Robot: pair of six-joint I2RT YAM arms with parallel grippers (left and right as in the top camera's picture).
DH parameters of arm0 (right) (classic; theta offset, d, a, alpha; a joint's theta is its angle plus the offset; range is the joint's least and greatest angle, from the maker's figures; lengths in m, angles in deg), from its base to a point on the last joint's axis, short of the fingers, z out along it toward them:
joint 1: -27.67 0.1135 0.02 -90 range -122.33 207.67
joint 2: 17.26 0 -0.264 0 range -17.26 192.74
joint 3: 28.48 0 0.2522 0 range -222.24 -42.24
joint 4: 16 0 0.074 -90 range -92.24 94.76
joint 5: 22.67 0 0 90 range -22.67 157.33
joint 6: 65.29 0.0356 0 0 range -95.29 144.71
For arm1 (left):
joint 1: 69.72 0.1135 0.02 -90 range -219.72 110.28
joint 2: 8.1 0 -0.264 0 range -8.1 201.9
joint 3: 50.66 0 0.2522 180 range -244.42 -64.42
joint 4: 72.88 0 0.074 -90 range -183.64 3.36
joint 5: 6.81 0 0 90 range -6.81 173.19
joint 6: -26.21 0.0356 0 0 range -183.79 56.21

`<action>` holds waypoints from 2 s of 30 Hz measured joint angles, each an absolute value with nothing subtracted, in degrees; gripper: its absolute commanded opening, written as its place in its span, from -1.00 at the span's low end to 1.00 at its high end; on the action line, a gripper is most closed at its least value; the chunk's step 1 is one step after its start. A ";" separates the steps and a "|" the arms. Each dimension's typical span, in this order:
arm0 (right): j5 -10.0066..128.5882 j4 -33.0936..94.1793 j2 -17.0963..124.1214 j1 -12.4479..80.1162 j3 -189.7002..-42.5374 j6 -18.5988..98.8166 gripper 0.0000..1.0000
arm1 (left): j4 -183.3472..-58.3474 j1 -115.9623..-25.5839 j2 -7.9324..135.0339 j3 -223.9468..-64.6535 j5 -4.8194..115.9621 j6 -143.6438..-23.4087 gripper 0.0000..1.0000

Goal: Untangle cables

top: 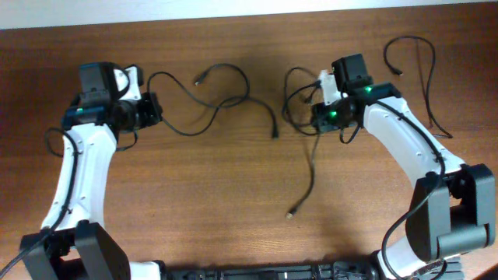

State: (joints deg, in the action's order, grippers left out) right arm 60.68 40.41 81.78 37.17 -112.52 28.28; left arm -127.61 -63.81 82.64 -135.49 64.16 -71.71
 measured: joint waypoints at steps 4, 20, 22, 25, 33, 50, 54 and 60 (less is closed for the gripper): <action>65.49 40.91 81.78 36.23 -112.52 33.70 -0.06 | -127.61 -66.57 82.64 -135.49 64.58 -71.25 -1.00; 55.59 41.94 82.13 36.34 -112.50 28.94 0.22 | -127.59 -67.33 82.64 -135.47 64.60 -71.06 -1.00; 53.16 41.90 83.27 36.82 -112.50 23.65 0.24 | -127.61 -67.33 82.64 -135.49 64.60 -71.06 -1.00; 52.42 41.20 85.65 38.06 -112.41 15.63 0.28 | -127.61 -67.33 82.64 -135.49 64.60 -71.06 -1.00; 52.46 39.27 91.05 38.76 -112.09 0.20 0.26 | -127.61 -67.33 82.64 -135.49 64.60 -71.06 -1.00; 40.77 51.69 93.35 38.76 -120.81 3.91 -0.92 | -127.61 -67.33 82.64 -135.47 64.75 -71.06 -1.00; 30.84 60.48 89.02 38.76 -138.51 4.33 -0.92 | -127.59 -67.33 82.64 -135.47 64.82 -71.06 -1.00; 26.34 61.00 86.27 38.76 -154.62 14.06 -0.92 | -127.68 -67.33 82.64 -135.47 64.82 -70.40 -1.00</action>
State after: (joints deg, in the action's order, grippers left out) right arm 26.34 61.00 86.27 38.76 -154.62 14.06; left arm -127.68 -67.33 82.64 -135.47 64.82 -70.40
